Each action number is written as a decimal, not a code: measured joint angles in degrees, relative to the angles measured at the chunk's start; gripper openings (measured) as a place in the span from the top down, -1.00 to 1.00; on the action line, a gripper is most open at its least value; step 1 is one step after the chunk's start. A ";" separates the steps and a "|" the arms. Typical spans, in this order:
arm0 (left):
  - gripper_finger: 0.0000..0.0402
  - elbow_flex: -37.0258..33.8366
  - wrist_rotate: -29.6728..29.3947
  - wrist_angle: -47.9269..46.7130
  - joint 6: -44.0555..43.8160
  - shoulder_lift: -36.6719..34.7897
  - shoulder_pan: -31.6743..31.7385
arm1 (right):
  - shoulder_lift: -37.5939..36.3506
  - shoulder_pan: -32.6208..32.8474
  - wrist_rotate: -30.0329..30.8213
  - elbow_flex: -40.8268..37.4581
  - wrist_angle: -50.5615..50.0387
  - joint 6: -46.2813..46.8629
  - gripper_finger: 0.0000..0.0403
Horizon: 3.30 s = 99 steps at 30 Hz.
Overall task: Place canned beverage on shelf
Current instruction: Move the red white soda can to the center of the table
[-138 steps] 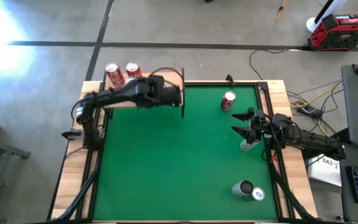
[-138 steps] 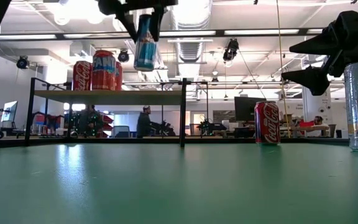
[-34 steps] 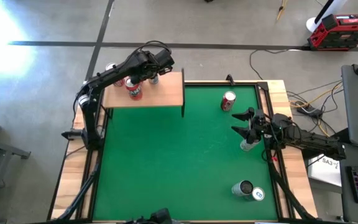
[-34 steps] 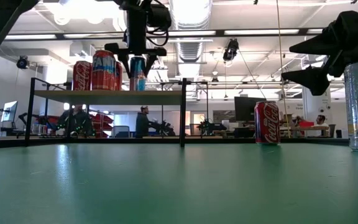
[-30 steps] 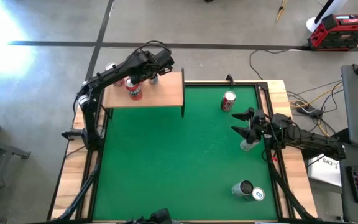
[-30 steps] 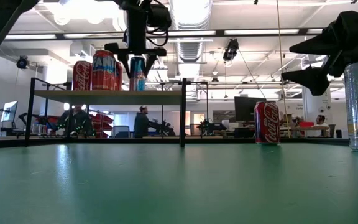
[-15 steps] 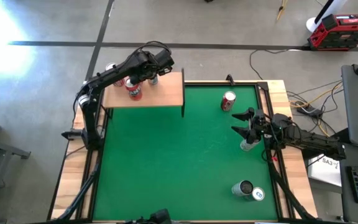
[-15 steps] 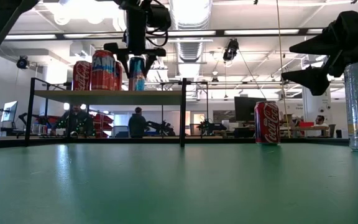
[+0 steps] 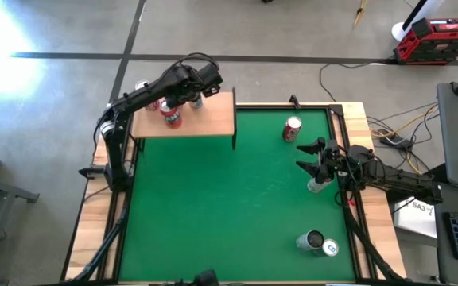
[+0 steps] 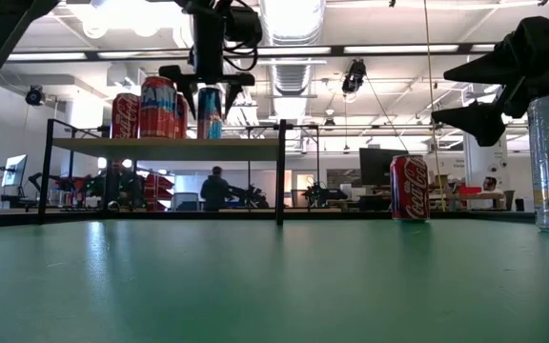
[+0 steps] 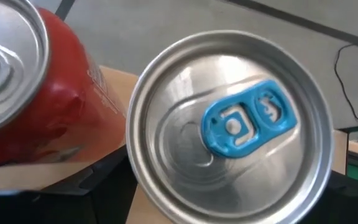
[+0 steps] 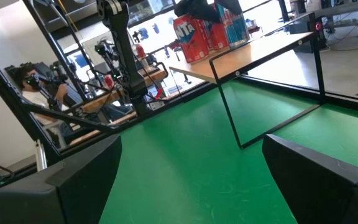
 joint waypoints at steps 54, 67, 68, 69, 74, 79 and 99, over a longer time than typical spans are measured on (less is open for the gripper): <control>-0.48 3.50 -6.79 8.87 13.68 -0.12 -33.56 | -0.02 -0.01 -0.01 -0.02 -0.02 -0.01 -0.90; -0.48 -10.04 -7.39 35.49 25.50 0.07 -33.61 | -0.02 0.01 -0.02 -0.01 -0.01 -0.01 -0.90; -0.48 -12.00 -7.32 38.96 27.44 -0.33 -33.45 | -0.01 -0.02 -0.01 -0.01 -0.02 -0.01 -0.90; -0.48 -14.20 -7.04 42.05 29.50 -1.14 -33.29 | 0.00 0.01 0.00 -0.02 -0.02 -0.01 -0.90; -0.48 -28.38 -4.89 61.48 41.86 -9.94 -32.85 | 0.00 -0.02 0.00 0.00 -0.02 -0.01 -0.90; -0.48 -45.47 -3.92 79.53 49.00 -19.48 -33.34 | 0.00 -0.01 -0.02 0.00 0.00 -0.01 -0.90; -0.49 -90.58 -6.66 97.19 49.66 -58.20 -35.54 | 0.00 -0.01 -0.02 -0.02 0.07 -0.01 -0.90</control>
